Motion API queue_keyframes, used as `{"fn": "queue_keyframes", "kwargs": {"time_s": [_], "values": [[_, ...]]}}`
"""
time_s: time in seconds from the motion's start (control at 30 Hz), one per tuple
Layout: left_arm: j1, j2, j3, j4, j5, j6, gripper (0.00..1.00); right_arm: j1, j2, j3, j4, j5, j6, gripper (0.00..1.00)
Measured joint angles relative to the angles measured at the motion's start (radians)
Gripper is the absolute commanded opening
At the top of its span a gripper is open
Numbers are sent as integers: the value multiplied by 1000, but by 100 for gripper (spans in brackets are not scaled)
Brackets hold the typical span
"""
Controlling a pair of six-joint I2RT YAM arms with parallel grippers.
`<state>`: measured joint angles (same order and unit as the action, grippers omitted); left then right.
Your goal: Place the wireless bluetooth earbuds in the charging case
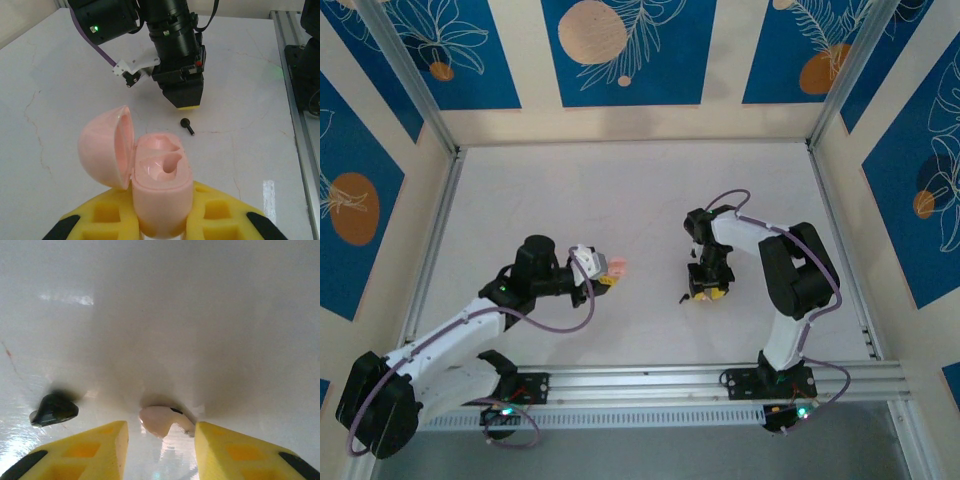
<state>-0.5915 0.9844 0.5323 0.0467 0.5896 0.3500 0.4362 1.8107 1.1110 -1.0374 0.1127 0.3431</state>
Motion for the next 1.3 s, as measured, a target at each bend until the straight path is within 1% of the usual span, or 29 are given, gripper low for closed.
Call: {"fn": "queue_keyframes", "kwargs": {"time_s": [0.07, 0.27, 0.47, 0.63, 0.83, 0.93, 1.07, 1.17, 1.3], "values": [[0, 0, 0, -4, 0, 0, 12, -5, 0, 0, 2, 0, 0, 38], [0, 0, 0, -6, 0, 0, 12, -13, 0, 0, 8, -4, 8, 31], [0, -2, 0, -9, -1, 0, 12, -31, 0, -7, 14, -32, 40, 30], [-1, -2, 0, -10, 0, 0, 12, -35, 0, -14, 16, -62, 64, 33], [-1, -2, 0, -10, -1, 0, 12, -35, 0, -20, 19, -88, 85, 29], [-1, -2, 0, -10, -1, 0, 12, -35, 1, -26, 19, -103, 100, 30], [-2, -2, 0, -10, -5, 0, 12, -34, -1, -27, 19, -148, 123, 37], [-2, -2, 0, -10, -8, 0, 12, -34, -16, -27, 12, -163, 130, 38], [-2, -2, 0, -10, -8, 0, 12, -35, -63, 2, -38, -143, 132, 38]]}}
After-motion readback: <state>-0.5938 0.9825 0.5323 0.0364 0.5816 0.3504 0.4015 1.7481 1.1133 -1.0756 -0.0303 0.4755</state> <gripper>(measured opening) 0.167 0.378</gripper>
